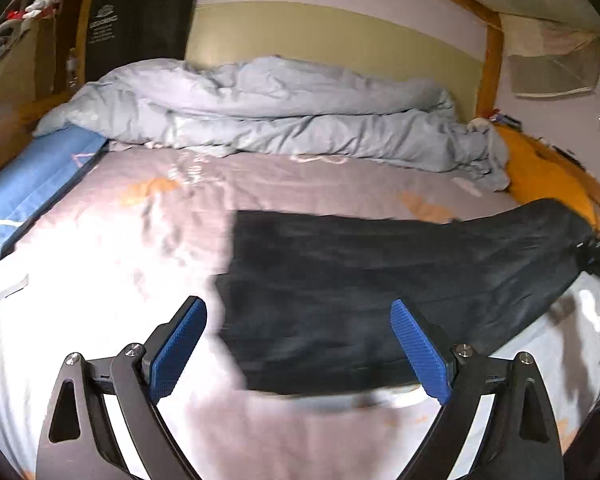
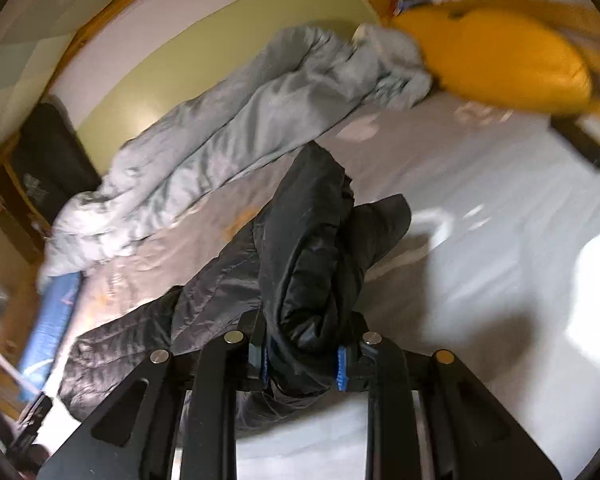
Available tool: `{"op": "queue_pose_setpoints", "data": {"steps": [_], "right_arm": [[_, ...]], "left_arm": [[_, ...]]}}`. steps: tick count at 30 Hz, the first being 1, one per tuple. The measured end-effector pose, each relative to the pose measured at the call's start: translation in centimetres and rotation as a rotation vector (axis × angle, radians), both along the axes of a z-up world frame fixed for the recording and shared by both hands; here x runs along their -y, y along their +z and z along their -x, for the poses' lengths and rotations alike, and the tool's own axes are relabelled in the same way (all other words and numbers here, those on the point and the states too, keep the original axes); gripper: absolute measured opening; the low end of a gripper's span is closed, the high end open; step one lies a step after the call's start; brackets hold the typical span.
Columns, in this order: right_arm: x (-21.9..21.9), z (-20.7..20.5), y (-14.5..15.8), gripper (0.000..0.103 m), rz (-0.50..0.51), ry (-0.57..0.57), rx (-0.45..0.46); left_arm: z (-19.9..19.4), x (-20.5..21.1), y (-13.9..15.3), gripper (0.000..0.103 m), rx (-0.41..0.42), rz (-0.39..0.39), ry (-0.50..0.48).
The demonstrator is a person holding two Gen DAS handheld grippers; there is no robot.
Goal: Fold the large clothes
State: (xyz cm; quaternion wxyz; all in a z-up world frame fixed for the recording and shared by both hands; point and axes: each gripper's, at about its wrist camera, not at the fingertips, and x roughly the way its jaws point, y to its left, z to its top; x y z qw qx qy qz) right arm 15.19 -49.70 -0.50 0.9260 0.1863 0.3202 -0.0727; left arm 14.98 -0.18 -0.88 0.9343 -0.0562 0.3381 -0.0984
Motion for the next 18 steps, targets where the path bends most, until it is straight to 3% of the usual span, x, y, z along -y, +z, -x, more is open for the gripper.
{"op": "queue_pose_setpoints", "data": {"steps": [5, 8, 10, 11, 13, 14, 16, 18], "right_arm": [[-0.2, 0.4, 1.8, 0.022, 0.086, -0.006, 0.029], [-1.6, 0.4, 2.7, 0.022, 0.139, 0.005, 0.052], [-3.2, -0.2, 3.4, 0.022, 0.170, 0.007, 0.072], [-4.0, -0.4, 3.8, 0.022, 0.173, 0.003, 0.085], [-6.0, -0.8, 4.8, 0.022, 0.156, 0.021, 0.123], [-7.2, -1.0, 5.3, 0.022, 0.147, 0.037, 0.146], [-10.4, -0.8, 6.5, 0.022, 0.149, 0.091, 0.200], [-13.9, -0.6, 7.3, 0.022, 0.147, 0.170, 0.243]], "left_arm": [[-2.4, -1.5, -3.0, 0.094, -0.061, -0.018, 0.021], [-3.7, -1.5, -5.2, 0.088, -0.115, 0.105, -0.103], [-4.5, -1.7, -6.3, 0.070, -0.116, 0.188, -0.170], [-4.9, -1.9, -6.7, 0.066, -0.114, 0.203, -0.167], [-5.3, -2.2, -7.3, 0.045, -0.119, 0.242, -0.148], [-5.4, -2.4, -7.4, 0.041, -0.120, 0.262, -0.150], [-5.1, -2.3, -7.1, 0.027, -0.108, 0.260, -0.150], [-4.6, -1.9, -6.7, 0.022, -0.096, 0.215, -0.158]]}}
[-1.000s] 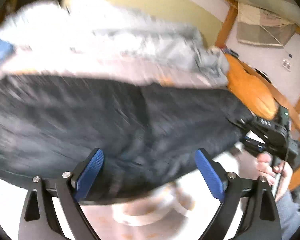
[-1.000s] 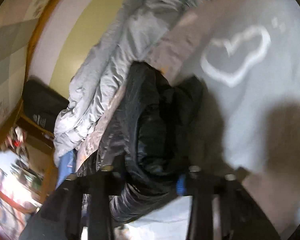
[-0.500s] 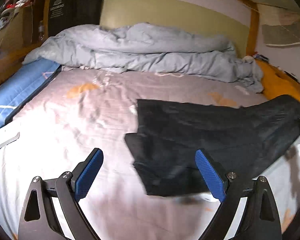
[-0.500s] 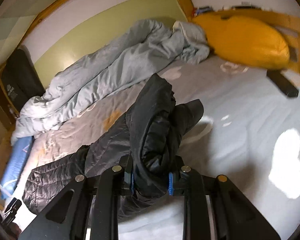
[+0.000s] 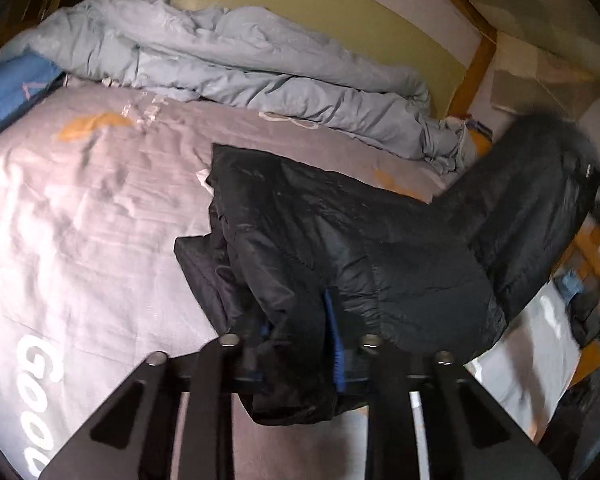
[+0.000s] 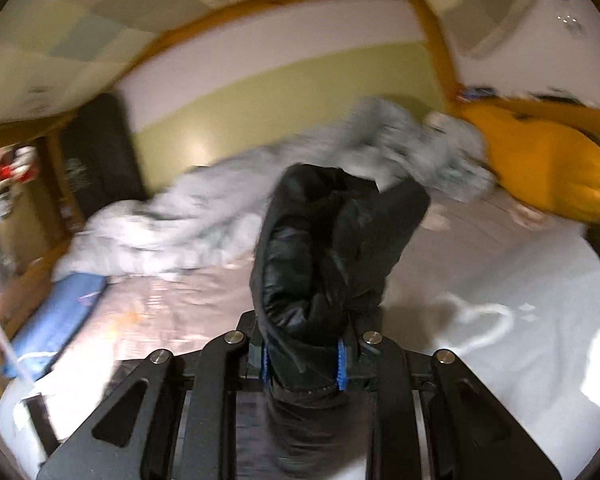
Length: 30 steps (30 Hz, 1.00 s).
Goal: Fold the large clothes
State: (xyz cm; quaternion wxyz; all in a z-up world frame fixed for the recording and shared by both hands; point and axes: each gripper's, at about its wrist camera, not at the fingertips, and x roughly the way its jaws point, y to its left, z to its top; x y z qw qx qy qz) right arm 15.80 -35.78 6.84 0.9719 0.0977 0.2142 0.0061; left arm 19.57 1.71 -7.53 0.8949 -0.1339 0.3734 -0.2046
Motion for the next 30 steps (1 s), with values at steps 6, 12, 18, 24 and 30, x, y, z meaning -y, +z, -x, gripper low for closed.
{"op": "queue_pose_setpoints", "data": {"steps": [6, 12, 18, 24, 30], "right_arm": [[-10.3, 1.1, -1.6, 0.022, 0.055, 0.234, 0.003], [-16.0, 1.4, -6.1, 0.022, 0.073, 0.380, -0.079], [-17.8, 0.6, -9.8, 0.026, 0.042, 0.437, -0.175], [-17.2, 0.7, -10.8, 0.053, -0.031, 0.487, -0.219], [-15.5, 2.9, -8.3, 0.073, 0.026, 0.456, -0.156]], "left_arm": [[0.7, 1.6, 0.7, 0.020, 0.034, -0.121, 0.017], [0.5, 1.1, 0.6, 0.020, 0.029, -0.107, 0.011], [0.4, 0.7, 0.5, 0.020, 0.018, -0.087, 0.003], [0.2, 0.3, 0.5, 0.025, 0.020, -0.085, 0.004], [0.2, 0.5, 0.4, 0.025, 0.022, -0.092, 0.011]]}}
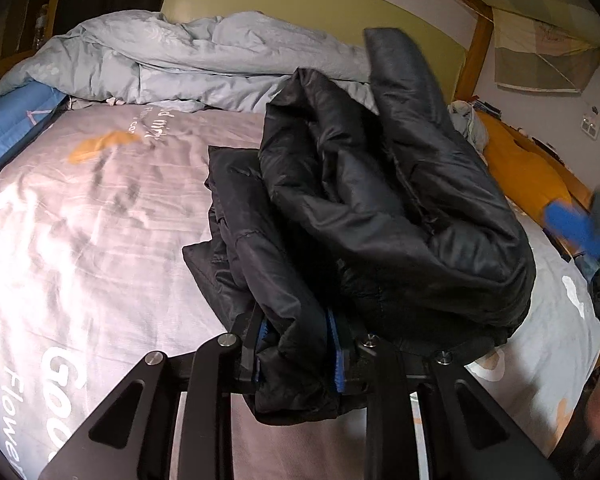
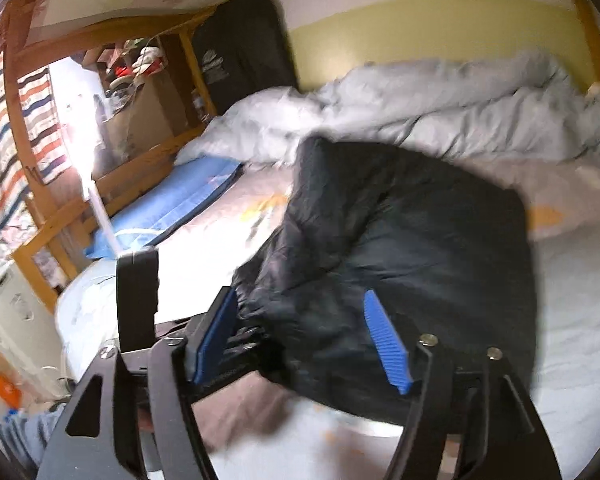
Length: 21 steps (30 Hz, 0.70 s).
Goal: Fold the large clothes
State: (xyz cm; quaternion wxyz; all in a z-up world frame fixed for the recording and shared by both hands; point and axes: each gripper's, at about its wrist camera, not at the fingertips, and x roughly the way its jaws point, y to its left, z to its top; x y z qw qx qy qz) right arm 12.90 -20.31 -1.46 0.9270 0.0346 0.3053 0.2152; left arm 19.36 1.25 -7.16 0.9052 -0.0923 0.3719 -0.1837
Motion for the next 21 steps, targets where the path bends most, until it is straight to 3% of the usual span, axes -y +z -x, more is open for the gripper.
{"op": "queue_pose_setpoints", "data": {"steps": [2, 4, 6, 9, 14, 17, 19, 21], "right_arm": [[2.1, 0.6, 1.7, 0.088, 0.036, -0.125, 0.094], [4.4, 0.4, 2.7, 0.092, 0.072, -0.267, 0.148], [6.7, -1.4, 2.9, 0.092, 0.131, -0.406, 0.113], [9.1, -4.7, 1.5, 0.092, 0.152, -0.462, 0.016], [10.1, -9.1, -2.8, 0.091, 0.070, -0.372, -0.178], [8.6, -9.4, -3.9, 0.091, -0.004, -0.256, -0.224], [7.4, -9.1, -3.9, 0.091, 0.035, -0.222, -0.205], [6.0, -8.9, -4.0, 0.091, 0.104, -0.199, -0.187]], "left_arm": [[0.0, 0.1, 0.0, 0.025, 0.003, -0.002, 0.001], [0.1, 0.2, 0.0, 0.025, 0.011, -0.012, 0.000], [0.3, 0.3, 0.1, 0.025, 0.021, -0.021, -0.005], [0.4, 0.5, 0.1, 0.025, 0.030, -0.035, -0.011], [0.6, 0.7, 0.2, 0.025, 0.028, -0.036, -0.013], [0.9, 0.4, 0.8, 0.032, 0.037, -0.032, -0.017], [2.2, -0.4, 2.4, 0.059, 0.085, -0.015, -0.004], [3.8, -1.3, 4.5, 0.074, 0.160, -0.016, 0.020]]}}
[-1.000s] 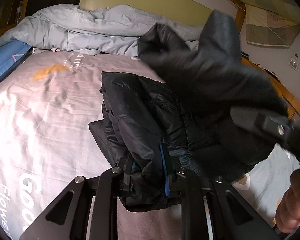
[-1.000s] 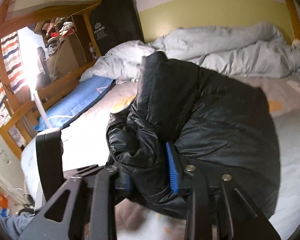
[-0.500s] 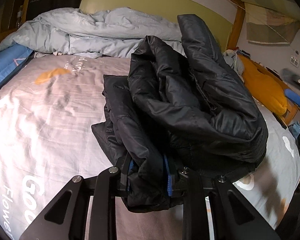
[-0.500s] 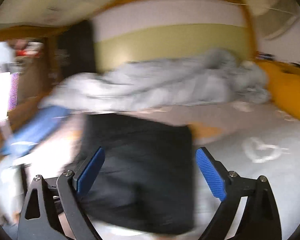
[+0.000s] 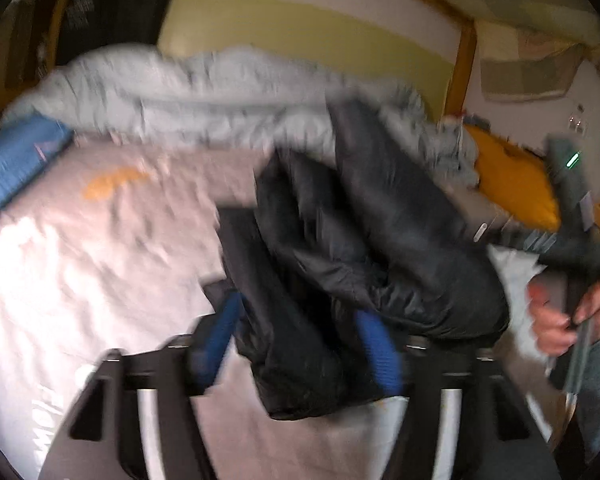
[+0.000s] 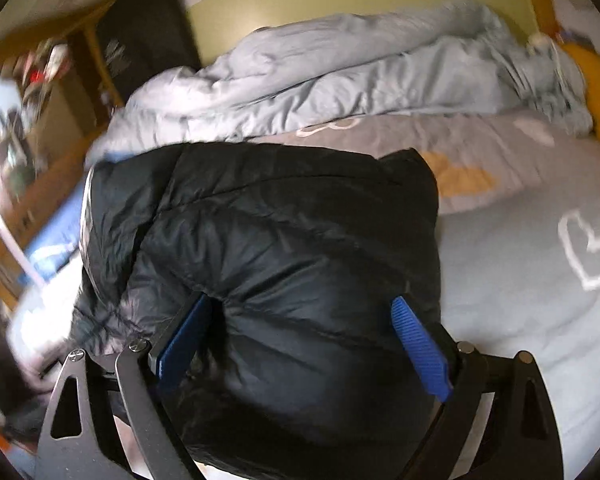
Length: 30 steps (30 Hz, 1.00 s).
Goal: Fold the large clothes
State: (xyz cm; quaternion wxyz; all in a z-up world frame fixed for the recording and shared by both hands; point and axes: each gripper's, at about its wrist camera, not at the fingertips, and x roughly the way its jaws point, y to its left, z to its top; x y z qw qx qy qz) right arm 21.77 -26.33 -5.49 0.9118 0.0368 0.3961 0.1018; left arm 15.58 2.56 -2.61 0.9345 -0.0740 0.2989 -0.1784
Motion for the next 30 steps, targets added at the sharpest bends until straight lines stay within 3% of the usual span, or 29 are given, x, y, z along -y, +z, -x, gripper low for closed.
{"op": "queue_pose_setpoints", "data": {"steps": [3, 6, 9, 11, 12, 17, 21, 26, 27, 30], "right_arm": [[-0.9, 0.4, -0.2, 0.093, 0.028, 0.015, 0.006], [-1.9, 0.9, -0.2, 0.098, 0.040, 0.022, 0.020], [-3.7, 1.8, -0.2, 0.099, 0.089, 0.065, 0.037], [-4.4, 2.4, -0.3, 0.099, 0.124, 0.100, 0.049], [-4.4, 2.5, -0.2, 0.099, 0.132, 0.106, 0.057], [-1.3, 4.6, 0.5, 0.099, 0.064, 0.044, 0.064], [1.9, 4.8, 1.7, 0.099, 0.070, -0.053, 0.104], [6.3, 3.2, 1.8, 0.099, -0.102, -0.141, 0.054], [6.9, 2.8, 1.5, 0.099, -0.131, -0.145, 0.040], [8.1, 1.7, -0.3, 0.096, -0.218, -0.135, -0.027]], "left_arm": [[2.0, -0.9, 3.1, 0.087, 0.112, 0.034, 0.014], [2.3, -0.1, 5.0, 0.087, 0.157, 0.047, 0.020], [1.3, 2.0, 5.6, 0.087, 0.169, -0.015, 0.030], [-0.2, 3.4, 5.0, 0.089, 0.127, -0.081, 0.074], [-1.6, 4.1, 4.1, 0.089, 0.068, -0.132, 0.117], [-5.8, 3.4, -0.1, 0.090, -0.100, -0.063, 0.174], [-6.7, 2.5, -2.4, 0.093, -0.139, -0.087, 0.241], [-6.3, 0.9, -4.0, 0.093, -0.150, -0.138, 0.294], [-6.3, 0.5, -4.5, 0.093, -0.163, -0.134, 0.300], [-6.1, -0.4, -5.2, 0.091, -0.189, -0.026, 0.254]]}}
